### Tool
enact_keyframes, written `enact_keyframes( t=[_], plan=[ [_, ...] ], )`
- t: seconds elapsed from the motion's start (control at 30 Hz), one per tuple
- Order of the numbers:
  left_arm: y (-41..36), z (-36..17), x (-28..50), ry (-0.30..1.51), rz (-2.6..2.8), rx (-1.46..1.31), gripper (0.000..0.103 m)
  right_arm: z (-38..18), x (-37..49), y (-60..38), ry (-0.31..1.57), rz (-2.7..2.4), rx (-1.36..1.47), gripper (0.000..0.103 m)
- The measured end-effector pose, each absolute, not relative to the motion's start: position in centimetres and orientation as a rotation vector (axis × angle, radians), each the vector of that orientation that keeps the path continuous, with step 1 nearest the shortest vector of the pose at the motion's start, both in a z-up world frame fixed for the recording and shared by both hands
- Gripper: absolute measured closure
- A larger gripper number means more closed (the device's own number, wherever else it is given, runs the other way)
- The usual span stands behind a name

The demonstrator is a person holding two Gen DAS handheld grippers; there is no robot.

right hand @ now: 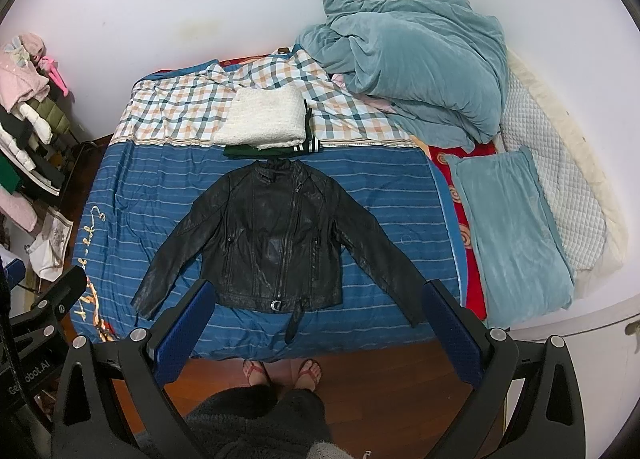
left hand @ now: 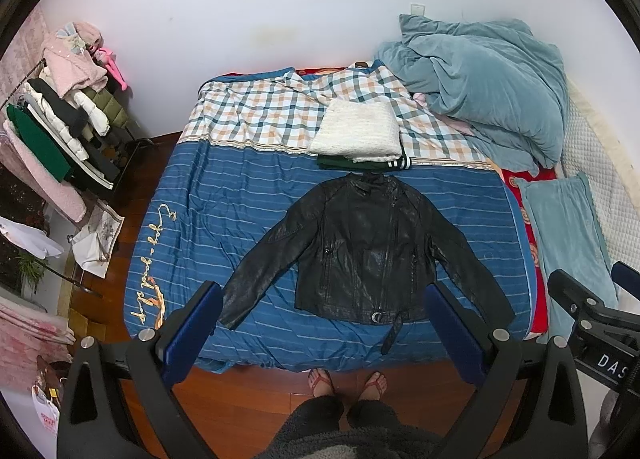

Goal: Fold large clothes

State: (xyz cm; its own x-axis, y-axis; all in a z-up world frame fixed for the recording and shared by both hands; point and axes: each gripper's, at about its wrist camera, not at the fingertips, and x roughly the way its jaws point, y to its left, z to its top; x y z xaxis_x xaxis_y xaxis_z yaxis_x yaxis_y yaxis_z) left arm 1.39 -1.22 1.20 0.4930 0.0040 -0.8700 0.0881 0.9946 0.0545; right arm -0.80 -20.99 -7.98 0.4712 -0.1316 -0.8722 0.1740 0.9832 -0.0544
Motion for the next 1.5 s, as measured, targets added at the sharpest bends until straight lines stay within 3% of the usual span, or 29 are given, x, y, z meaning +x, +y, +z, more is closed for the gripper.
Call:
enact_keyframes(
  t=[1.27, 1.5],
  plan=[
    [-2.1, 1.3, 2.7, 1.058, -0.091, 0.096, 0.000, -8.4, 0.9, -20.9, 1.069, -0.222, 0.052, 0.000],
    [-1.8, -2.7, 6.1, 0.991, -0.062, 0.136, 0.000, -12.2, 1.0, -24.2, 1.024, -0.233, 0.281, 0.000]
  ],
)
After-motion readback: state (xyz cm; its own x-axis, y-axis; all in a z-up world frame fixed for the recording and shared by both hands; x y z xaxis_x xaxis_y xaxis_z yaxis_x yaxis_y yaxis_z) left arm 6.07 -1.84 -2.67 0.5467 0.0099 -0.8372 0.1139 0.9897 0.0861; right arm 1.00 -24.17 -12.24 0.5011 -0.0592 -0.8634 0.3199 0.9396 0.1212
